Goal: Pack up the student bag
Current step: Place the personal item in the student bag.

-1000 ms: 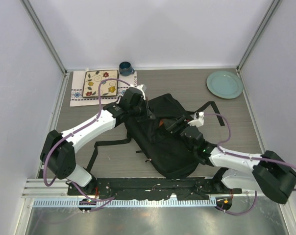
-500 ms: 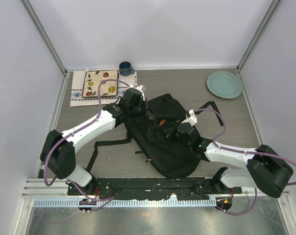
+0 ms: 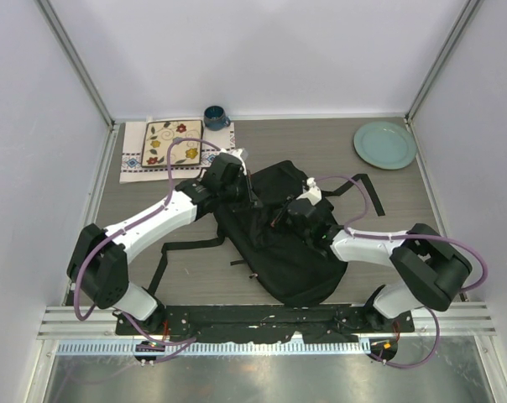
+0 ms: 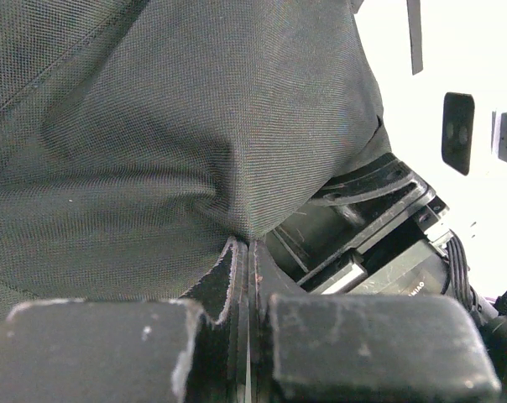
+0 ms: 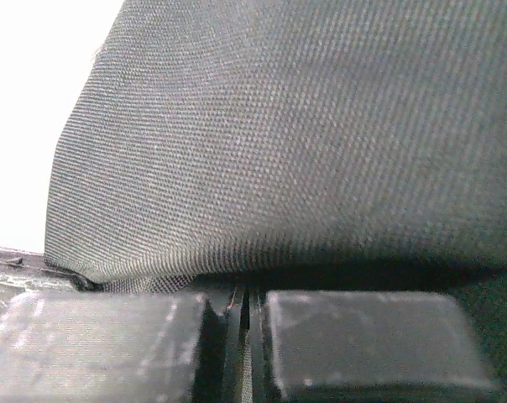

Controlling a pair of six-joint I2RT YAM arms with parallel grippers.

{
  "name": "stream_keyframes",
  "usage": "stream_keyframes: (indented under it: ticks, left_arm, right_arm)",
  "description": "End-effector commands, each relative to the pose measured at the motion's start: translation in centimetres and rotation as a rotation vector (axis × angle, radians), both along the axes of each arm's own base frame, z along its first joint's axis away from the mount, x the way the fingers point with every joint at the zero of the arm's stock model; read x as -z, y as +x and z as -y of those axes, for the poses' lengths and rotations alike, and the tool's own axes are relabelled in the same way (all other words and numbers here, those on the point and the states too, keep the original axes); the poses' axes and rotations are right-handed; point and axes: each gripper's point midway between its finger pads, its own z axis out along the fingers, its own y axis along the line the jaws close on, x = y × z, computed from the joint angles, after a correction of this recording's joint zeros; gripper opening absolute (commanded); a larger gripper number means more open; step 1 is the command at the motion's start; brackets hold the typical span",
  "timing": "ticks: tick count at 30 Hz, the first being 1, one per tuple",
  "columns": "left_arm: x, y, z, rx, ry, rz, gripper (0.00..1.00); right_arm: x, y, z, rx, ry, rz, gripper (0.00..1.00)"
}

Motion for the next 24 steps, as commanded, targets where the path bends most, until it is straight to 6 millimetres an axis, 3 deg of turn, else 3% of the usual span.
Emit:
stream_keyframes:
  ticks: [1,5,7,8,11,12,13,15,16,18,21,24]
  left_arm:
    - [-1.9,0.5,-0.3,-0.001,-0.032,0.065,0.0]
    - [-1.1,0.4,-0.5,-0.006,-0.018,0.051,0.0]
    - [-0.6,0.3,-0.4,0.0,-0.015,0.04,0.0]
    - [-0.2,0.3,-0.4,0.002,-0.009,0.033,0.0]
    - [0.9,0.0,-0.3,0.015,-0.003,0.004,0.0]
    - [1.0,0.1,-0.2,0.015,-0.007,0.003,0.0]
    - [1.7,0.0,-0.1,0.021,0.0,-0.013,0.0]
    - [2.3,-0.2,0.1,0.035,0.007,-0.03,0.0]
    - [3.1,-0.3,0.1,0.039,0.021,-0.047,0.02]
    - [4.1,-0.7,-0.1,0.057,0.05,-0.075,0.09]
    - [5.3,-0.8,-0.6,0.048,0.094,-0.084,0.1]
    - [5.6,-0.9,-1.3,0.045,0.139,-0.078,0.24]
  right_arm:
    - [-2.0,1.8,-0.5,0.003,0.012,0.068,0.05]
    - [-2.3,0.7,1.7,0.037,-0.028,0.071,0.07]
    - [-2.8,0.0,3.7,0.078,-0.061,0.081,0.09]
    - [-1.7,-0.8,5.1,0.095,-0.119,0.041,0.11]
    - [-3.0,-1.9,8.3,0.163,-0.167,0.077,0.14]
    - [-2.2,-2.6,9.7,0.18,-0.216,0.06,0.15]
    - [-3.6,-2.9,10.8,0.212,-0.205,0.095,0.17]
    - [-3.7,-3.6,12.5,0.244,-0.243,0.098,0.19]
    - [-4.9,-3.7,13.4,0.269,-0.232,0.131,0.21]
    - [-5.3,-4.1,14.1,0.272,-0.247,0.147,0.24]
    - [-6.3,-4.1,14.2,0.263,-0.257,0.17,0.28]
    - [-7.0,-3.7,13.2,0.21,-0.28,0.175,0.32]
